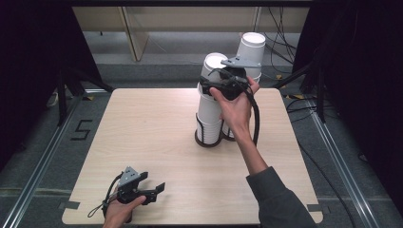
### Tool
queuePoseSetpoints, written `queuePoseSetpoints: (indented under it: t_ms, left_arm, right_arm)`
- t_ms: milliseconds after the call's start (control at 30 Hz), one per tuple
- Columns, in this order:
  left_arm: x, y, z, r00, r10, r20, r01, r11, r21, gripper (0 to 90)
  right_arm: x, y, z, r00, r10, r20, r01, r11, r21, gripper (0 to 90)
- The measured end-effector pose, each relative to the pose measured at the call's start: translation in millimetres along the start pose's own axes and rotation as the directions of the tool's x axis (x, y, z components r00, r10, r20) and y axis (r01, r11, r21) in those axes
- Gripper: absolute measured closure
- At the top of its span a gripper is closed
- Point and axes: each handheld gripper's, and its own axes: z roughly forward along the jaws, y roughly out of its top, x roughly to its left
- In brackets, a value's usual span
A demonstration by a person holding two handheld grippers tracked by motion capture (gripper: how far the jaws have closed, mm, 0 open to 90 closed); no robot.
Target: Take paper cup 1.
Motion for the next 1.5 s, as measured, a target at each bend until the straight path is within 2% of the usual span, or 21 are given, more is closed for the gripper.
queuePoseSetpoints:
  t_ms: [133, 300, 467, 533, 567, 633, 733, 767, 867, 1000, 1033, 1067, 1100, 1133, 1200, 1267, 1300, 1400, 1433, 1467, 1500]
  left_arm:
    - [-0.4, 0.0, -0.3, 1.0000, 0.002, 0.000, -0.002, 1.0000, 0.000, 14.7]
    - [-0.4, 0.2, -0.3, 1.0000, 0.008, 0.003, -0.008, 1.0000, 0.000, 14.6]
    - [0.0, 0.2, 0.2, 1.0000, 0.006, 0.007, -0.006, 0.9999, -0.009, 14.6]
    - [-0.2, 0.3, -0.1, 1.0000, 0.005, 0.001, -0.005, 1.0000, -0.007, 14.6]
    - [0.0, 0.4, -0.2, 1.0000, 0.007, 0.002, -0.007, 1.0000, -0.004, 14.6]
    - [0.2, 0.3, 0.1, 0.9999, 0.011, 0.007, -0.011, 0.9999, -0.007, 14.6]
    - [0.3, 0.4, 0.0, 0.9999, 0.011, 0.005, -0.011, 0.9999, -0.007, 14.6]
    - [0.1, 0.3, 0.5, 1.0000, 0.005, 0.007, -0.005, 0.9999, -0.012, 14.6]
    - [0.0, 0.5, 0.0, 1.0000, 0.006, 0.002, -0.006, 0.9999, -0.008, 14.6]
    - [0.1, 0.5, 0.7, 0.9999, 0.011, 0.007, -0.011, 0.9999, 0.000, 14.6]
    - [-0.4, 0.5, 0.5, 0.9999, 0.011, 0.004, -0.011, 0.9999, 0.002, 14.6]
    - [-0.7, 0.6, 0.7, 0.9999, 0.009, 0.005, -0.009, 1.0000, 0.000, 14.6]
    - [-0.3, 1.1, 0.4, 0.9998, 0.015, 0.009, -0.015, 0.9999, 0.000, 14.6]
    - [-0.6, 1.8, 0.7, 0.9999, 0.013, 0.006, -0.013, 0.9999, -0.005, 14.6]
    - [-0.5, 2.3, 1.1, 0.9998, 0.015, 0.010, -0.015, 0.9999, -0.008, 14.6]
    - [-0.8, 0.7, 1.1, 0.9999, 0.013, 0.004, -0.013, 0.9999, 0.001, 14.6]
    - [-0.2, 0.4, 0.4, 0.9999, 0.013, 0.002, -0.013, 0.9999, 0.006, 14.6]
    - [0.3, 1.2, 0.3, 0.9999, 0.007, 0.009, -0.007, 0.9999, -0.012, 14.6]
    - [0.4, 1.5, -0.7, 0.9999, 0.015, 0.003, -0.015, 0.9999, -0.007, 14.6]
    - [0.2, 1.5, -1.2, 0.9999, 0.012, 0.000, -0.012, 0.9999, -0.006, 14.6]
    - [0.1, 1.7, -1.7, 0.9999, 0.013, -0.005, -0.013, 0.9999, 0.001, 14.6]
  right_arm:
    - [2.9, -0.6, -13.2, 0.9985, -0.003, -0.054, 0.002, 1.000, -0.013, 18.4]
    - [12.1, -13.9, -33.6, 0.9916, -0.033, -0.125, 0.031, 0.999, -0.018, 18.4]
    - [22.8, -32.3, -50.5, 0.9760, -0.057, -0.210, 0.059, 0.998, 0.001, 18.4]
    - [27.5, -40.3, -54.9, 0.9712, -0.065, -0.229, 0.069, 0.998, 0.011, 18.4]
    - [28.6, -44.5, -55.6, 0.9680, -0.088, -0.235, 0.093, 0.996, 0.011, 18.4]
    - [31.6, -53.8, -57.1, 0.9625, -0.087, -0.257, 0.095, 0.995, 0.020, 18.4]
    - [35.1, -69.5, -55.7, 0.9553, -0.082, -0.284, 0.099, 0.994, 0.049, 18.4]
    - [35.1, -74.5, -54.4, 0.9536, -0.101, -0.284, 0.119, 0.992, 0.046, 18.4]
    - [38.5, -90.2, -50.3, 0.9445, -0.068, -0.321, 0.099, 0.992, 0.080, 18.4]
    - [39.7, -109.1, -44.4, 0.9431, -0.063, -0.326, 0.106, 0.988, 0.114, 18.3]
    - [39.2, -112.4, -42.1, 0.9395, -0.068, -0.336, 0.117, 0.985, 0.127, 18.3]
    - [40.4, -116.1, -41.1, 0.9383, -0.035, -0.344, 0.089, 0.986, 0.143, 18.3]
    - [39.6, -118.5, -38.8, 0.9343, -0.044, -0.354, 0.096, 0.987, 0.129, 18.4]
    - [39.7, -121.6, -38.2, 0.9364, -0.042, -0.348, 0.099, 0.984, 0.146, 18.3]
    - [38.9, -126.2, -35.9, 0.9317, -0.046, -0.360, 0.104, 0.984, 0.144, 18.3]
    - [38.9, -131.6, -32.8, 0.9275, -0.035, -0.372, 0.097, 0.984, 0.149, 18.3]
    - [39.0, -135.1, -32.2, 0.9294, -0.021, -0.369, 0.086, 0.983, 0.161, 18.3]
    - [37.3, -142.2, -28.3, 0.9222, -0.026, -0.386, 0.096, 0.982, 0.163, 18.3]
    - [37.5, -145.6, -28.1, 0.9229, -0.008, -0.385, 0.080, 0.982, 0.173, 18.3]
    - [36.5, -147.5, -27.6, 0.9227, -0.025, -0.385, 0.100, 0.979, 0.177, 18.3]
    - [37.0, -150.2, -26.8, 0.9216, -0.012, -0.388, 0.089, 0.979, 0.182, 18.3]
